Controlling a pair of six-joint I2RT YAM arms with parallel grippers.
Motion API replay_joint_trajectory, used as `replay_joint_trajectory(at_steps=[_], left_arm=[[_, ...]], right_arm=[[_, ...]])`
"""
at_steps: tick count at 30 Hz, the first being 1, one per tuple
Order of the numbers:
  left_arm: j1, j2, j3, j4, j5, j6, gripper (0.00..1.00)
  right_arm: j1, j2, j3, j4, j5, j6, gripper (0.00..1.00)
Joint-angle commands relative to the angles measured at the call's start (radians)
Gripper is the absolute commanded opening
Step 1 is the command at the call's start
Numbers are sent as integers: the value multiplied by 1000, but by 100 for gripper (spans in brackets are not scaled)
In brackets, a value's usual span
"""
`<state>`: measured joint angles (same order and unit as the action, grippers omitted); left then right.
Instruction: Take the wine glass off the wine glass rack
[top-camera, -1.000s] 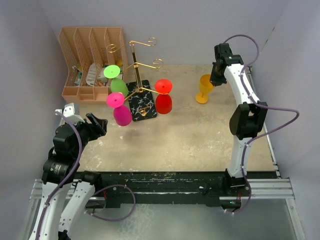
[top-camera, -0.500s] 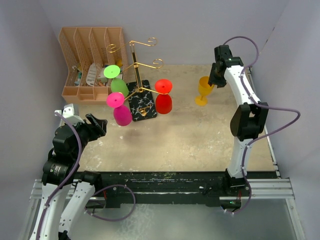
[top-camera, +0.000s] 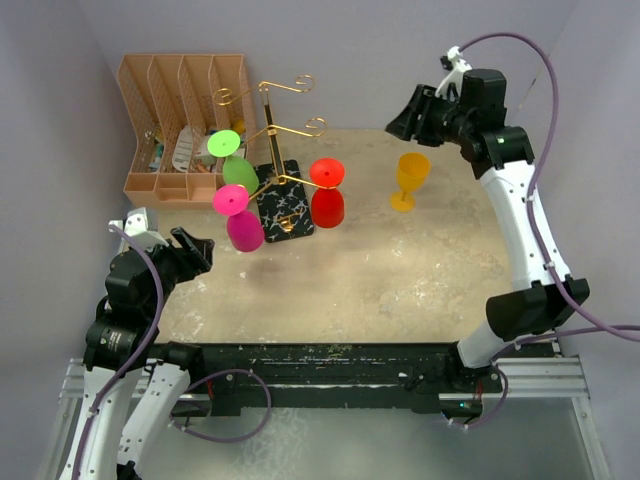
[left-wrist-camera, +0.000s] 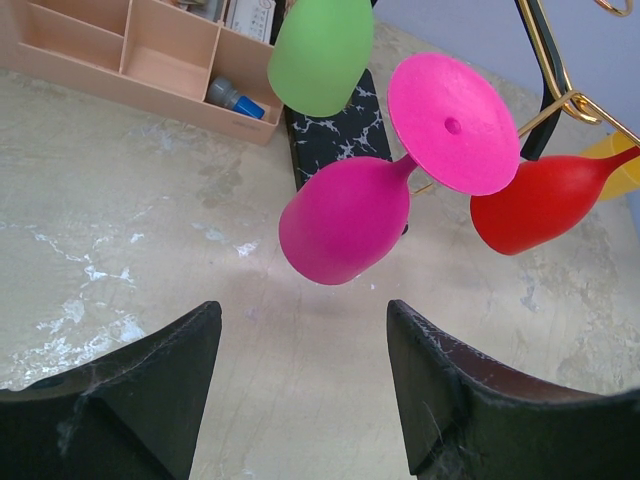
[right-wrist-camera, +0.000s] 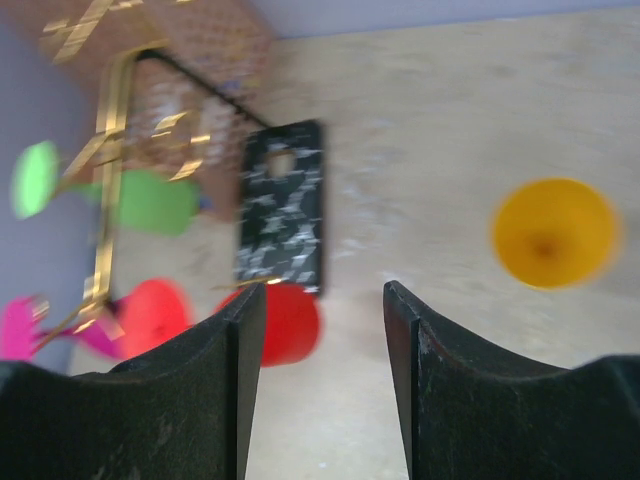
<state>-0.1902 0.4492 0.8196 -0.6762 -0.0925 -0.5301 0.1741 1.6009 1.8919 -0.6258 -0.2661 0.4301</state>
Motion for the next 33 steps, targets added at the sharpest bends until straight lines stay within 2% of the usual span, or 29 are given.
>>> replay_joint_trajectory(at_steps=[1, 11, 26, 33], left_arm=[[1, -14, -6, 27, -18, 3, 70], [1, -24, -10, 27, -18, -1, 70], [2, -24, -11, 27, -21, -4, 70], [1, -21, -12, 28, -19, -4, 70]], right_arm=[[65, 38, -29, 119, -342, 69, 53], [146, 101, -30, 115, -376, 52, 51], [197, 117, -71, 115, -384, 19, 48], [202, 111, -81, 115, -382, 18, 33]])
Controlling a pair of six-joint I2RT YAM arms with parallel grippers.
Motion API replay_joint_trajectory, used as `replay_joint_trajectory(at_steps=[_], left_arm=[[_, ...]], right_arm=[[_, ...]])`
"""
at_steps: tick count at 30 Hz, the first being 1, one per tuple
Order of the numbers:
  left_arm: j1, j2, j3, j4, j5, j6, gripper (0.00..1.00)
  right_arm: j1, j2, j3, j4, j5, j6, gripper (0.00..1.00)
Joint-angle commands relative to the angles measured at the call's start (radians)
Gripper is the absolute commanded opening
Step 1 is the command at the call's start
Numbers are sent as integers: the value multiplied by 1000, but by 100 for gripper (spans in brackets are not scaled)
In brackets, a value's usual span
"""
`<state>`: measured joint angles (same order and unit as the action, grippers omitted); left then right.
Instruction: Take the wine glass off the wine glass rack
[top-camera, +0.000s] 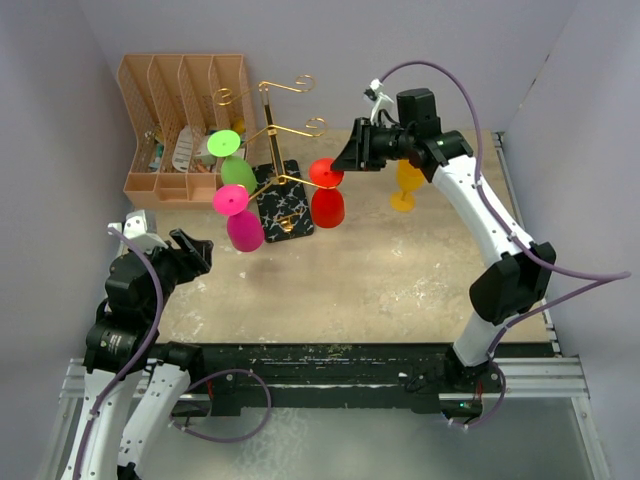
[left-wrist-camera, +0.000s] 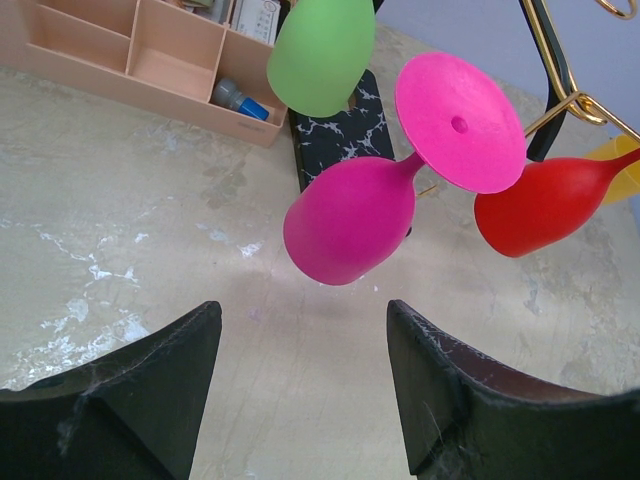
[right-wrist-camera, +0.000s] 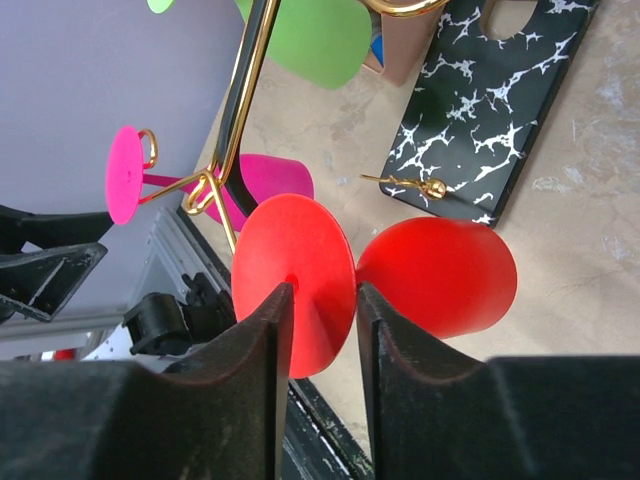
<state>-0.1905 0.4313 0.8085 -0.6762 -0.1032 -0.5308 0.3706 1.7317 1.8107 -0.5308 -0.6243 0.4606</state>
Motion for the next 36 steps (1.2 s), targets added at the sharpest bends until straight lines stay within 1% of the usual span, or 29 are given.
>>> replay_joint_trajectory(at_steps=[1, 5, 12, 16, 22, 29, 36], left_arm=[[2, -4, -1, 29, -9, -3, 70], [2, -5, 0, 28, -9, -3, 70], [2, -6, -1, 28, -9, -2, 70], [2, -6, 0, 26, -9, -5, 70], [2, -9, -1, 26, -10, -4, 70], [2, -13, -1, 26, -12, -4, 70], [2, -17, -1, 27, -10, -5, 70]], right_arm=[[5, -21, 0, 20, -23, -14, 30], [7, -25, 0, 22, -20, -14, 15], [7, -37, 0, 29, 12, 3, 0], [6, -63, -25, 80, -7, 37, 0], [2, -121, -76, 168, 6, 111, 0], [-22, -182, -140, 219, 30, 170, 0], [-30, -201, -184, 238, -22, 196, 0]])
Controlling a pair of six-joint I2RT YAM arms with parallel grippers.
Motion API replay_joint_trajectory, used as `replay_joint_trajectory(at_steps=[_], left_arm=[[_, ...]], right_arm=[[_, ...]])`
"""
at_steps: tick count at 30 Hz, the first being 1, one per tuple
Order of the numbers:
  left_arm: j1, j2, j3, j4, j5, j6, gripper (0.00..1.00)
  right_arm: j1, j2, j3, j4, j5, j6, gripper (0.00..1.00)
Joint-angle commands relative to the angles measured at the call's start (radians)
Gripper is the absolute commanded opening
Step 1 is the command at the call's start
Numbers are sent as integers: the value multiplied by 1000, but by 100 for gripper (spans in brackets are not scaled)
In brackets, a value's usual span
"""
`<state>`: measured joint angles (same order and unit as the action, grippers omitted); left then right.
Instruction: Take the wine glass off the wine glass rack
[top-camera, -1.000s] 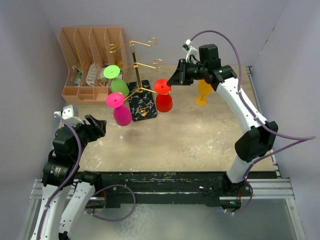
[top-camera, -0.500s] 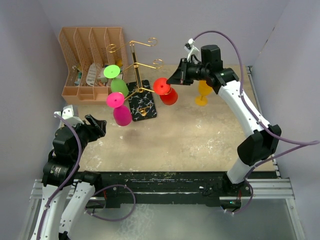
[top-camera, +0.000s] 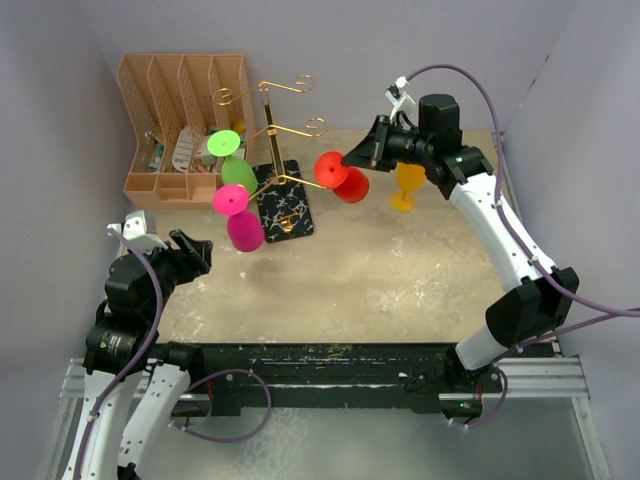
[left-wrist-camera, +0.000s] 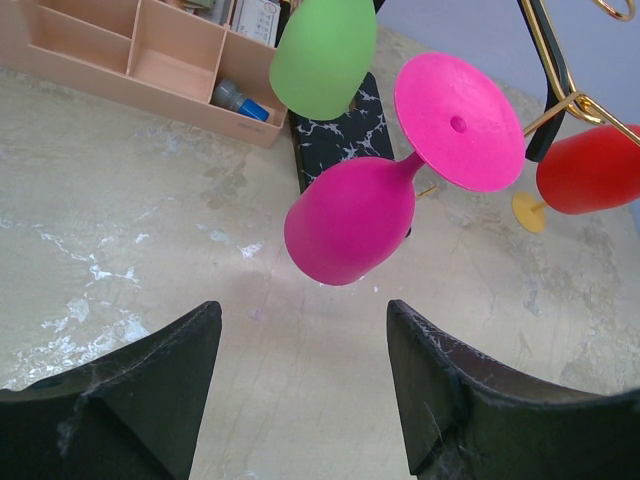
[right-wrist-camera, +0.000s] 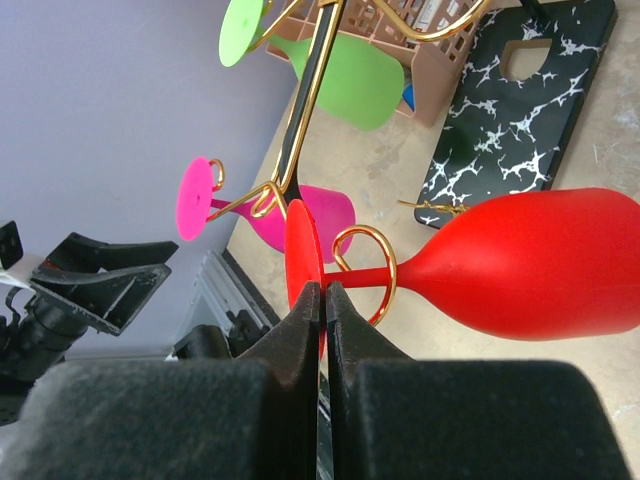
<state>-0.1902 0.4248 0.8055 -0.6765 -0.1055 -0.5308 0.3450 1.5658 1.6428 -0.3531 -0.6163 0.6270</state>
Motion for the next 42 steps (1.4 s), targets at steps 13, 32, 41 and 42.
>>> replay_joint_trajectory(at_steps=[13, 32, 41, 42], left_arm=[[2, -10, 2, 27, -8, -6, 70], [1, -12, 1, 25, -11, -5, 70], [2, -14, 1, 25, -11, -7, 70], [2, -14, 1, 25, -10, -7, 70]], right_arm=[[-3, -39, -65, 130, -135, 68, 0], [-4, -49, -146, 283, -214, 172, 0], [-6, -10, -152, 355, -225, 212, 0], [-6, -5, -151, 363, -232, 214, 0]])
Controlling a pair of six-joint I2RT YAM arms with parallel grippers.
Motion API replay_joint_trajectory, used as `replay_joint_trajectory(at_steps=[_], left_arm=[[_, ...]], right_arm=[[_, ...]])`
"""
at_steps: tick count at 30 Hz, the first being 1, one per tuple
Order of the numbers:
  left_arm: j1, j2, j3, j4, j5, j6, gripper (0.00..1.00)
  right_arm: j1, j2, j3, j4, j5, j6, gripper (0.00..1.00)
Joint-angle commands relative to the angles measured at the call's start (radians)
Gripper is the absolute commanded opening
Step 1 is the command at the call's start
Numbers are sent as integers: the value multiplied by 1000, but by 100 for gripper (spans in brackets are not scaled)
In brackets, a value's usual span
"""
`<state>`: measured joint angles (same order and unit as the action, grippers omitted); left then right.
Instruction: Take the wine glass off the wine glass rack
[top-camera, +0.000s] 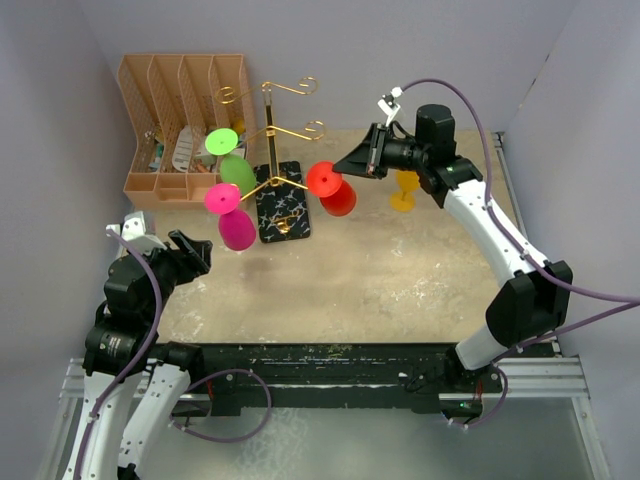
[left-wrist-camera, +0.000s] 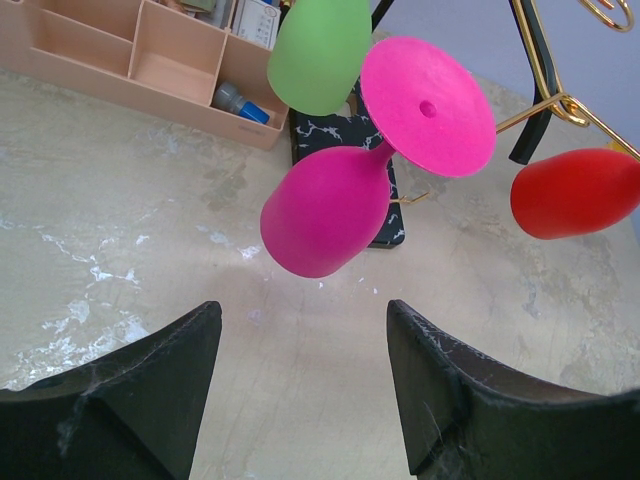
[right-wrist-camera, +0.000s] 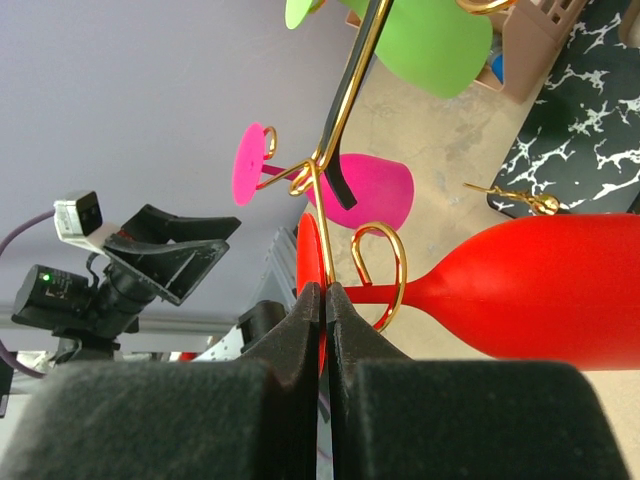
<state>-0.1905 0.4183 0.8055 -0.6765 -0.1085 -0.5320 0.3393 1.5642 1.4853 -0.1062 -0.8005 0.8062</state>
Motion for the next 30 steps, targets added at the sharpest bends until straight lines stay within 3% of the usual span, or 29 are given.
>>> replay_joint_trajectory(at_steps=[1, 30], left_arm=[[2, -7, 1, 26, -8, -6, 70], [2, 3, 0, 29, -3, -6, 70]], right_arm=[[0, 0, 7, 122, -53, 39, 0], [-37, -29, -87, 191, -53, 95, 0]])
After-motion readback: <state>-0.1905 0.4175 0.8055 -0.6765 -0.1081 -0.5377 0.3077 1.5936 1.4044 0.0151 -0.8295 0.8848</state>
